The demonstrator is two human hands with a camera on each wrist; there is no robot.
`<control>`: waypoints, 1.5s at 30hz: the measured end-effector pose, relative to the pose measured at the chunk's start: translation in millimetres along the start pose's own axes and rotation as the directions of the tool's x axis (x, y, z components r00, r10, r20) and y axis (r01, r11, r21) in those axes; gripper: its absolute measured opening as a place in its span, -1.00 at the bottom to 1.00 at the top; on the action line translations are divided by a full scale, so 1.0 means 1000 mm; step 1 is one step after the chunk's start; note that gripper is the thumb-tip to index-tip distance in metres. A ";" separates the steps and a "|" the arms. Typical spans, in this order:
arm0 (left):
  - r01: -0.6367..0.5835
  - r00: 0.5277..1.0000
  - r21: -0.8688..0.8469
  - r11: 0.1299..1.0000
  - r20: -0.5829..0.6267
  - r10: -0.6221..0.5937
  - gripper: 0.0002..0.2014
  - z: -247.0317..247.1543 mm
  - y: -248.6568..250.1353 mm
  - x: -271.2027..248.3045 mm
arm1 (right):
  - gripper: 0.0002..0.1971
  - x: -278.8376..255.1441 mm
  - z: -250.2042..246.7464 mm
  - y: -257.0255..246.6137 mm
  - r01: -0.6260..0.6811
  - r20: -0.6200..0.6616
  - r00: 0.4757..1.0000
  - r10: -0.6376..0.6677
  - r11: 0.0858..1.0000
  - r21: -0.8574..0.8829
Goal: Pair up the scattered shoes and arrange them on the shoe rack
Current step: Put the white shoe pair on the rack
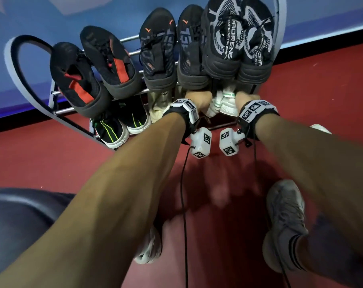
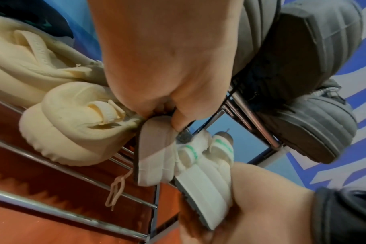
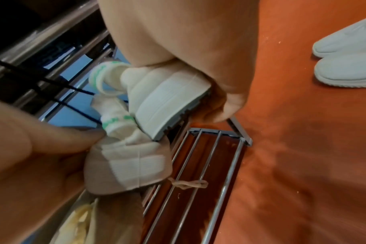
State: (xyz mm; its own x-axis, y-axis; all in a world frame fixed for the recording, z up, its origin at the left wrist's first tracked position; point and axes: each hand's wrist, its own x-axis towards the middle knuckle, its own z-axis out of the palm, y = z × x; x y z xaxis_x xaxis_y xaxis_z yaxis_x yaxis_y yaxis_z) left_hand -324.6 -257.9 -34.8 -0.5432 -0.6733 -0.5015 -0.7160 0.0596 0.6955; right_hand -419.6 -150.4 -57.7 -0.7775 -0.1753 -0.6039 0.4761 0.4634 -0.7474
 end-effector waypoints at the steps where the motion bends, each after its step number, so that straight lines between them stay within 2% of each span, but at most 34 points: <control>1: -0.030 0.999 0.036 0.999 0.016 0.029 -0.74 0.001 0.003 -0.005 | -0.52 0.001 0.002 0.002 -0.031 -0.020 0.999 0.031 1.000 -0.004; 2: -0.062 0.997 0.113 0.992 0.043 0.058 -0.73 0.001 0.008 -0.010 | -0.48 -0.002 0.005 0.003 -0.083 -0.050 0.995 0.087 0.994 0.066; 3: -0.093 0.995 0.203 0.975 0.054 0.084 -0.74 0.001 0.008 -0.012 | -0.42 0.002 0.008 0.004 -0.106 -0.091 0.990 0.111 0.993 0.060; 4: -0.138 0.990 0.292 0.946 0.082 0.118 -0.78 0.001 0.006 -0.007 | -0.41 0.005 0.010 0.005 -0.109 -0.110 0.987 0.117 0.991 0.078; 5: -0.125 0.991 0.322 0.938 0.086 0.103 -0.81 0.001 0.002 0.000 | -0.44 0.010 0.013 0.007 -0.089 -0.110 0.989 0.095 0.994 0.064; 6: -0.072 0.995 0.296 0.952 0.081 0.050 -0.81 -0.002 0.000 0.002 | -0.47 0.016 0.014 0.010 -0.066 -0.103 0.992 0.072 0.996 0.066; 7: -0.072 0.997 0.287 0.955 0.060 0.057 -0.75 -0.004 -0.003 0.004 | -0.49 0.019 0.013 0.011 -0.061 -0.094 0.993 0.065 0.997 0.039; 10: -0.195 0.981 0.410 0.891 0.073 0.182 -0.67 -0.008 -0.008 -0.005 | -0.48 0.023 0.010 0.014 -0.048 -0.108 0.992 0.062 0.991 0.124; 12: -0.197 0.979 0.354 0.914 0.024 0.202 -0.64 -0.006 -0.015 -0.005 | -0.52 0.029 0.010 0.017 -0.045 -0.044 0.998 0.053 0.986 0.163; 15: -0.211 0.964 0.429 0.878 -0.057 0.259 -0.58 -0.004 -0.026 0.003 | -0.52 0.027 0.010 0.020 -0.067 -0.118 0.986 0.116 0.931 0.358; 18: -0.211 0.952 0.461 0.862 -0.102 0.288 -0.53 -0.002 -0.027 0.000 | -0.41 0.017 0.008 0.022 -0.086 -0.147 0.978 0.150 0.924 0.374; 22: -0.216 0.921 0.492 0.843 -0.183 0.343 -0.56 -0.002 -0.026 -0.018 | -0.41 0.023 -0.007 0.039 0.003 -0.196 0.979 0.051 0.964 0.265; 25: -0.205 0.878 0.454 0.867 -0.308 0.368 -0.60 0.005 -0.031 -0.039 | -0.56 0.053 -0.024 0.066 0.086 -0.249 0.965 -0.080 0.996 0.014; 28: -0.180 0.803 0.371 0.911 -0.480 0.354 -0.67 0.014 -0.041 -0.064 | -0.73 0.010 -0.046 0.064 0.044 -0.130 0.989 -0.072 0.977 -0.209; 29: -0.174 0.800 0.336 0.926 -0.499 0.332 -0.70 0.016 -0.045 -0.075 | -0.76 -0.005 -0.053 0.065 -0.005 -0.033 0.999 -0.004 0.969 -0.247; 31: -0.191 0.841 0.279 0.941 -0.448 0.303 -0.74 0.018 -0.051 -0.100 | -0.79 -0.024 -0.071 0.073 -0.062 0.150 0.981 0.124 0.930 -0.361; 32: -0.202 0.864 0.265 0.943 -0.405 0.298 -0.75 0.019 -0.054 -0.111 | -0.79 -0.028 -0.080 0.077 -0.056 0.203 0.968 0.151 0.909 -0.413; 34: -0.217 0.894 0.280 0.935 -0.327 0.306 -0.78 0.022 -0.060 -0.130 | -0.68 -0.030 -0.102 0.083 -0.054 0.182 0.967 0.180 0.838 -0.544; 36: -0.234 0.910 0.341 0.910 -0.254 0.329 -0.79 0.029 -0.062 -0.144 | -0.41 -0.023 -0.128 0.086 0.009 0.146 0.982 0.123 0.734 -0.679; 39: -0.276 0.928 0.332 0.902 -0.154 0.340 -0.78 0.052 -0.055 -0.154 | -0.57 0.004 -0.169 0.102 0.099 0.092 0.995 -0.041 0.565 -0.819; 40: -0.280 0.936 0.304 0.910 -0.123 0.329 -0.78 0.062 -0.052 -0.155 | -0.50 0.013 -0.181 0.109 0.123 0.094 0.992 -0.081 0.537 -0.834; 42: -0.269 0.952 0.283 0.920 -0.069 0.300 -0.74 0.085 -0.046 -0.152 | -0.32 0.041 -0.199 0.129 0.175 0.130 0.984 -0.121 0.540 -0.823; 43: -0.260 0.958 0.286 0.922 -0.046 0.284 -0.70 0.099 -0.044 -0.149 | -0.34 0.032 -0.209 0.133 0.170 0.128 0.985 -0.115 0.549 -0.818; 45: -0.238 0.970 0.294 0.925 0.018 0.244 -0.62 0.130 -0.044 -0.143 | -0.44 0.001 -0.227 0.139 0.077 0.034 0.996 -0.080 0.627 -0.775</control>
State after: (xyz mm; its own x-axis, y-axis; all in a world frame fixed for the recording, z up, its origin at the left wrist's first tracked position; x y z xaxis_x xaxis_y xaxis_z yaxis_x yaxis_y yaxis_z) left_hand -272.5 -68.9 -60.4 -0.7094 -0.6248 -0.3261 -0.6622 0.4326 0.6118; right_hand -447.1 110.7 -99.3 -0.7988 -0.2411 -0.5512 -0.0797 0.9505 -0.3004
